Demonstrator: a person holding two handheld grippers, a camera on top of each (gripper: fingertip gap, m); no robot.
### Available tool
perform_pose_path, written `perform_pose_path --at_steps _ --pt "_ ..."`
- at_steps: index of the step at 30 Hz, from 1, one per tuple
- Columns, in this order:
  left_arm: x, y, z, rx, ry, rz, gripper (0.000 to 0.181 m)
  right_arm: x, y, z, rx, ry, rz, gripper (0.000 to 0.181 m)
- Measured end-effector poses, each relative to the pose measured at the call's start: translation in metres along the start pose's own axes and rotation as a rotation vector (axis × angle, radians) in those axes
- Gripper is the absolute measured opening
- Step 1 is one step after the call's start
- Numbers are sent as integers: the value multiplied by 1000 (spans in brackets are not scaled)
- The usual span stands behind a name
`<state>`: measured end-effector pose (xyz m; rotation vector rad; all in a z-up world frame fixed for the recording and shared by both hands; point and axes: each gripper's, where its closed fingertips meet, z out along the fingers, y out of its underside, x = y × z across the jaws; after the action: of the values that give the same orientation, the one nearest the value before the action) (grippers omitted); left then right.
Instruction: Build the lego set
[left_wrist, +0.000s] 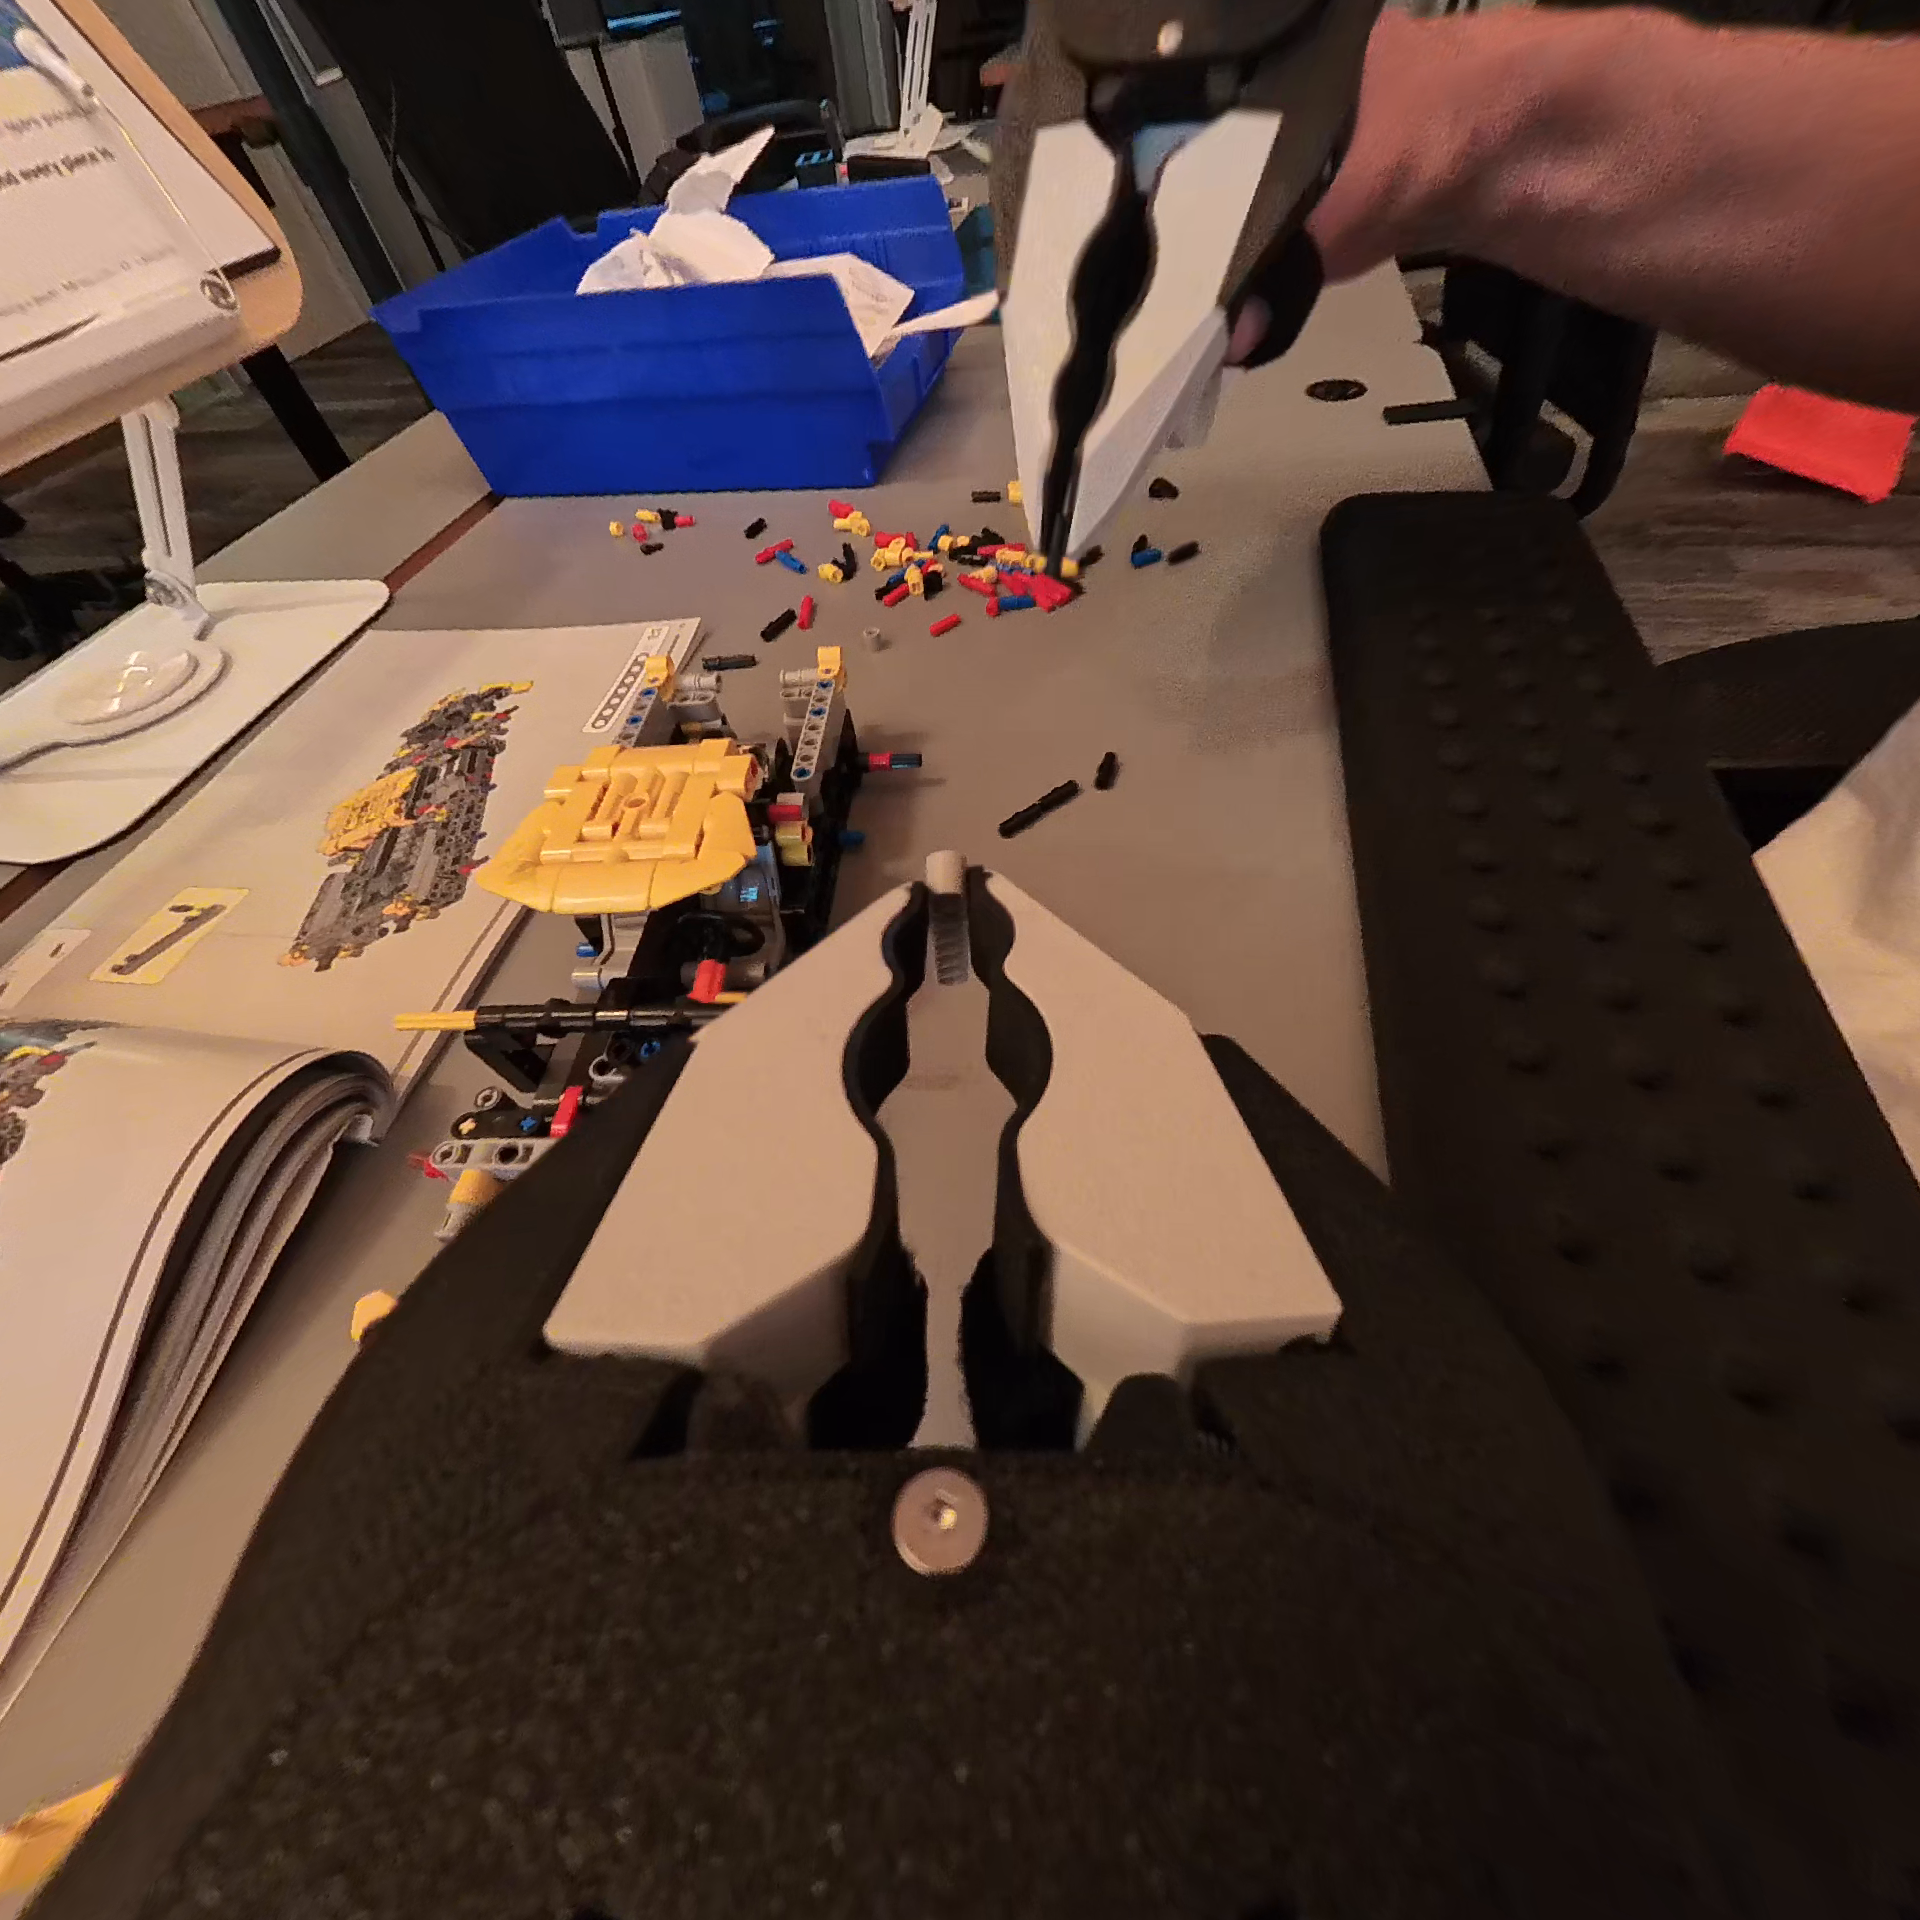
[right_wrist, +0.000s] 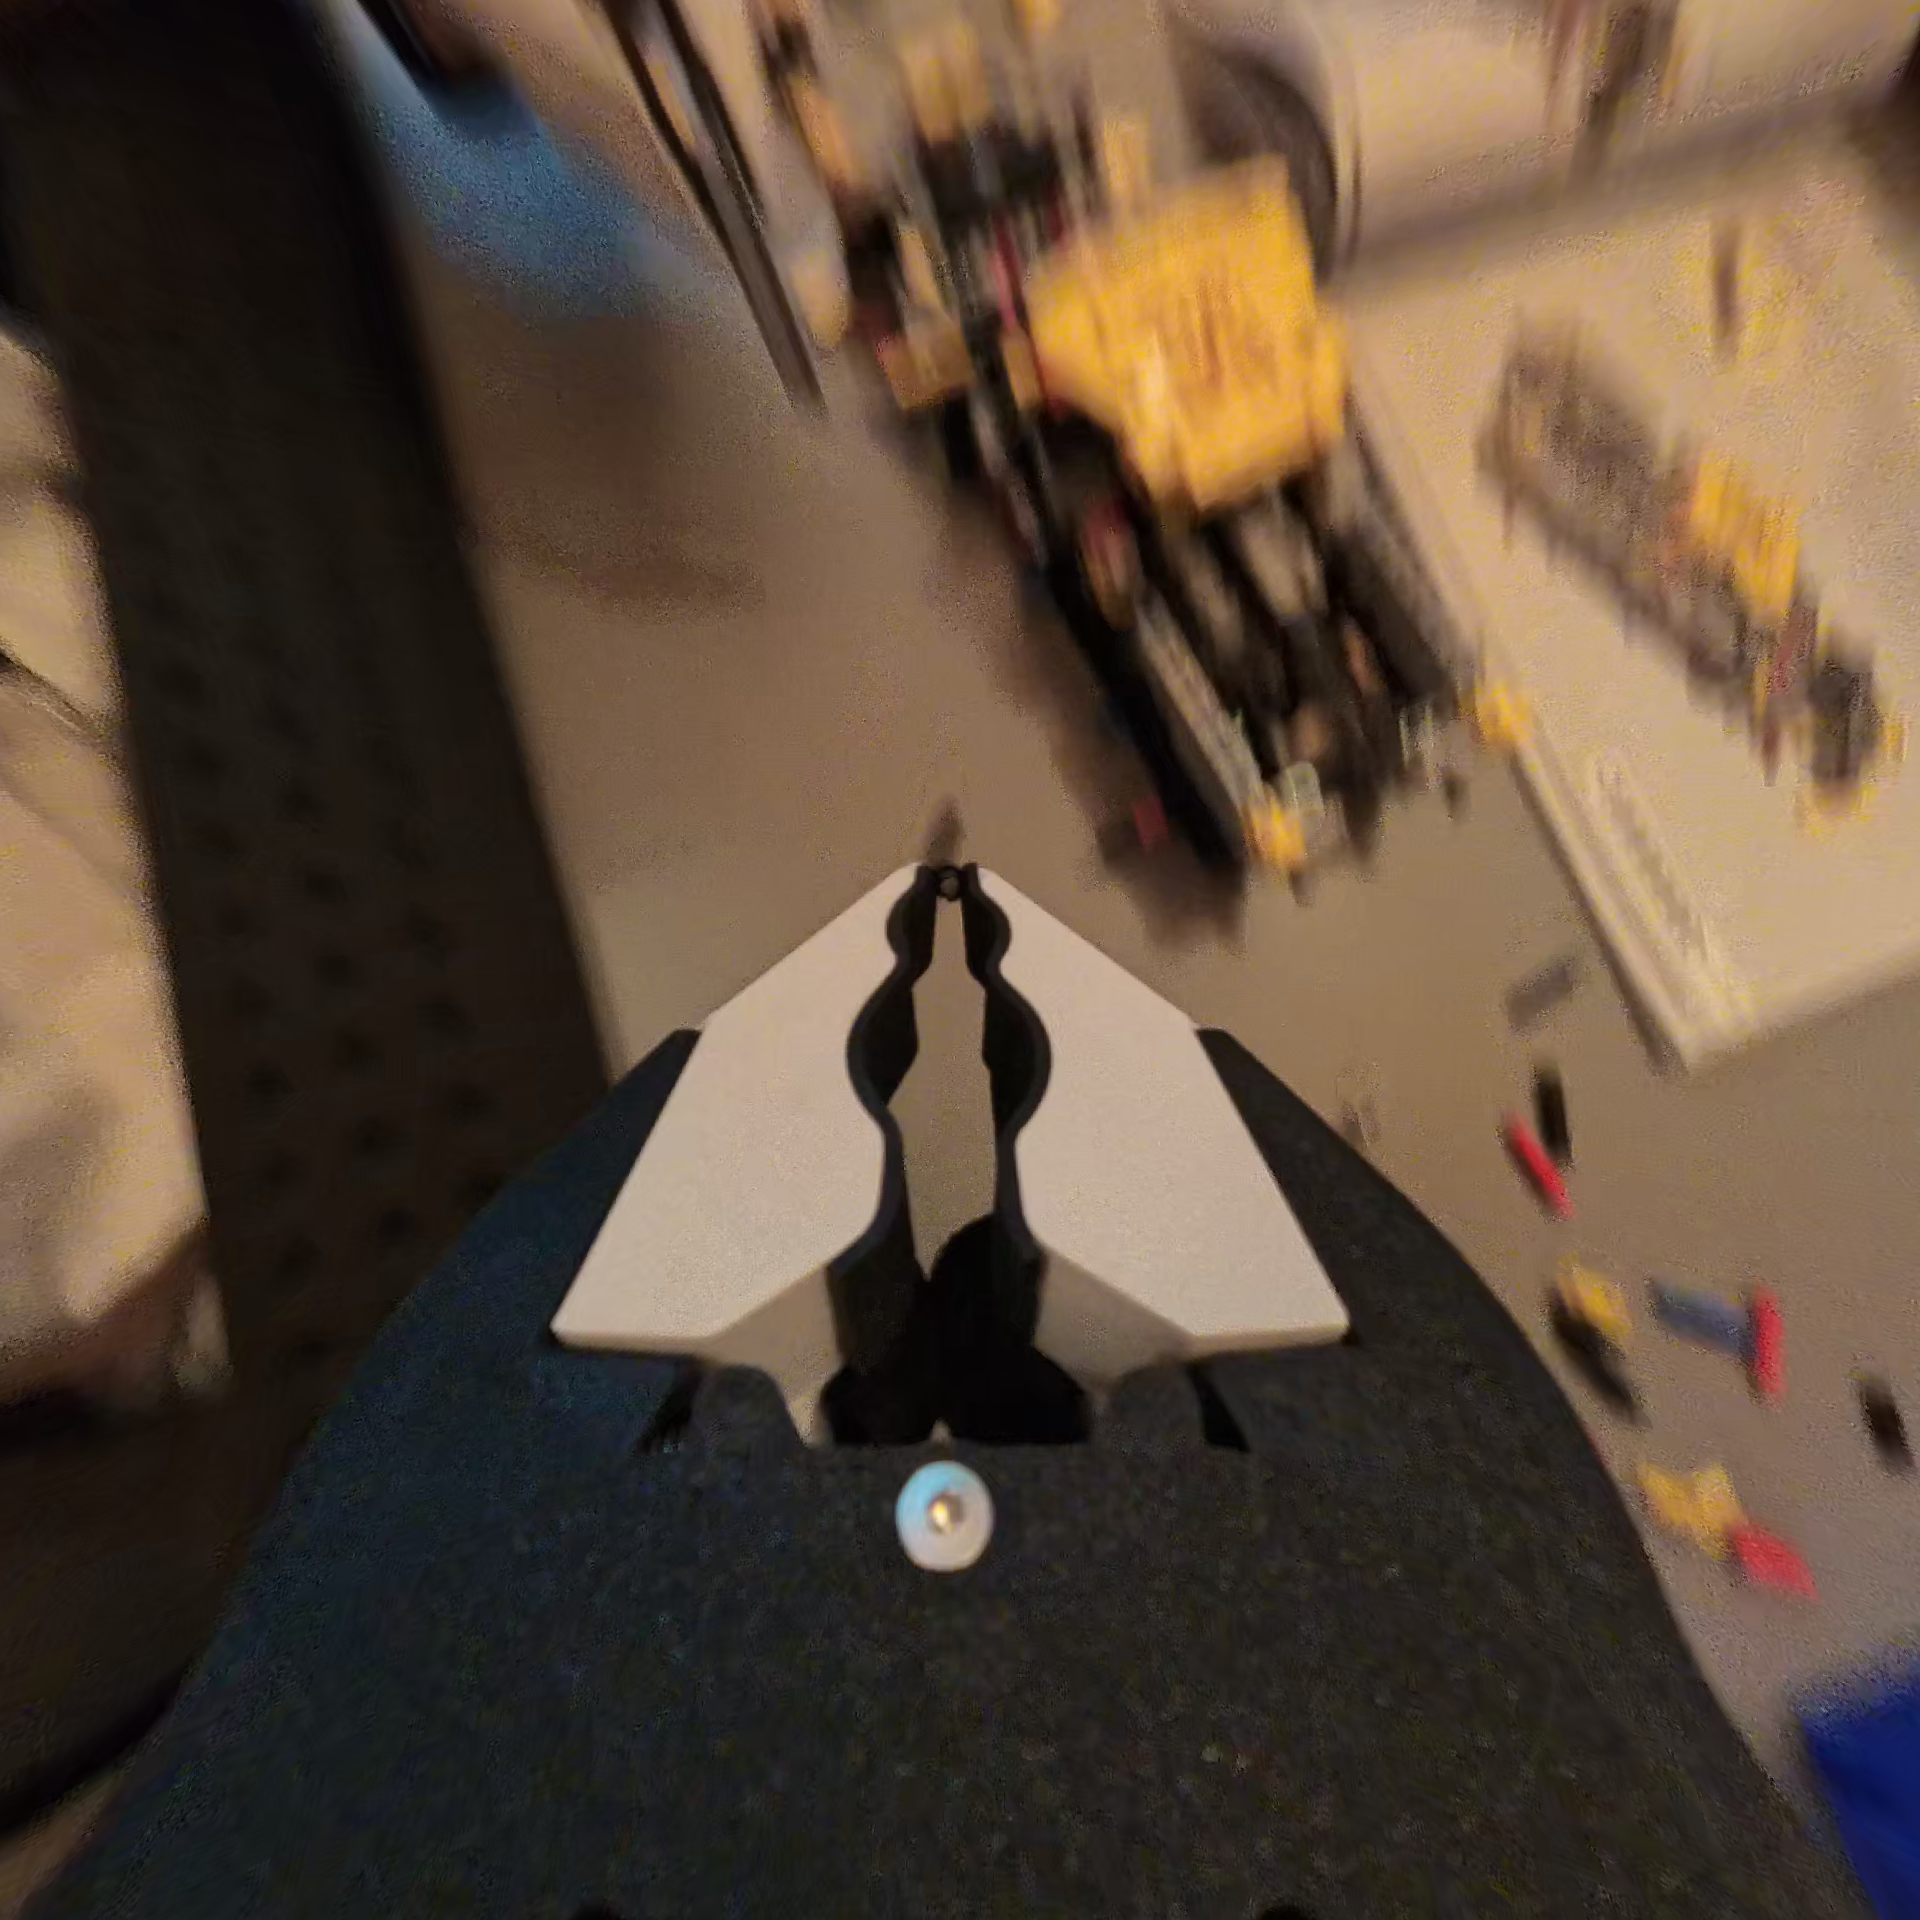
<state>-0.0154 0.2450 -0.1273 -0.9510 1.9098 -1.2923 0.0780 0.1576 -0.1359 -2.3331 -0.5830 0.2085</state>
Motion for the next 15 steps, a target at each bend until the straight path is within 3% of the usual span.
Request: perform_pose_path --at_steps 2,5,9,15 --pt "4 -4 -1 20 14 15 7 -29 -53 8 208 -87 -28 4" --pt "12 -8 0 39 54 19 7 -53 -101 30 370 -122 -74 4" --pt "13 -12 -2 57 57 15 7 -52 -112 54 381 -128 -51 4" --pt "16 -14 -4 69 85 -5 7 -56 -113 58 393 -157 -37 4"
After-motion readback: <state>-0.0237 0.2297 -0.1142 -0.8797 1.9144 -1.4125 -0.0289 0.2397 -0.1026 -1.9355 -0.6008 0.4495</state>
